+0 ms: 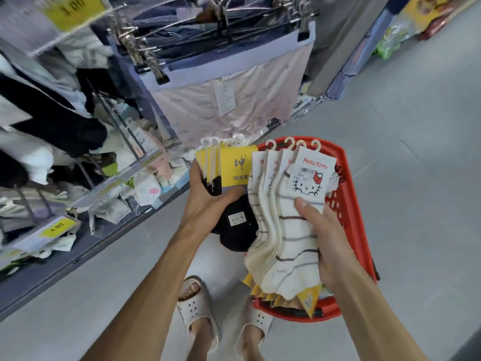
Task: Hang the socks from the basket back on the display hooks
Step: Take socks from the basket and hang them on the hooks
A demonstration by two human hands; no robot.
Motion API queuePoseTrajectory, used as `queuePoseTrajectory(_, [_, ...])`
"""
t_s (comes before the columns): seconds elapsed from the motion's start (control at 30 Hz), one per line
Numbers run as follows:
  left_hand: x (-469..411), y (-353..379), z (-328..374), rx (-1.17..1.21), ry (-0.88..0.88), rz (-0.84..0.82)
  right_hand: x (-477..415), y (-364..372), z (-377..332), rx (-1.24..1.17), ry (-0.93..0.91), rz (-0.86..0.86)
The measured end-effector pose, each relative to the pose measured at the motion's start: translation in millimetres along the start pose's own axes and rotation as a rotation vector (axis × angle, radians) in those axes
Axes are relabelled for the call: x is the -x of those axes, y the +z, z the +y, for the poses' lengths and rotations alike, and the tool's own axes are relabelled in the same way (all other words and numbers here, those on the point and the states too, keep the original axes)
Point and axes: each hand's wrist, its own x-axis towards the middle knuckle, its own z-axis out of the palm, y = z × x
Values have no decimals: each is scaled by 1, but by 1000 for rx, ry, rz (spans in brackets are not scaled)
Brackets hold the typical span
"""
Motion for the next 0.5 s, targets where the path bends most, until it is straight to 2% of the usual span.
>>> queuePoseTrajectory(0.2, [24,-49,23,92,113,68,5,58,-9,69,-25,-94])
queuePoseTrajectory(0.37, [37,-83,37,-20,174,87,14,101,-16,181,-95,-119])
queuePoseTrajectory(0.5, [49,-109,48,-21,203,124,26,129,-18,195,-179,-167])
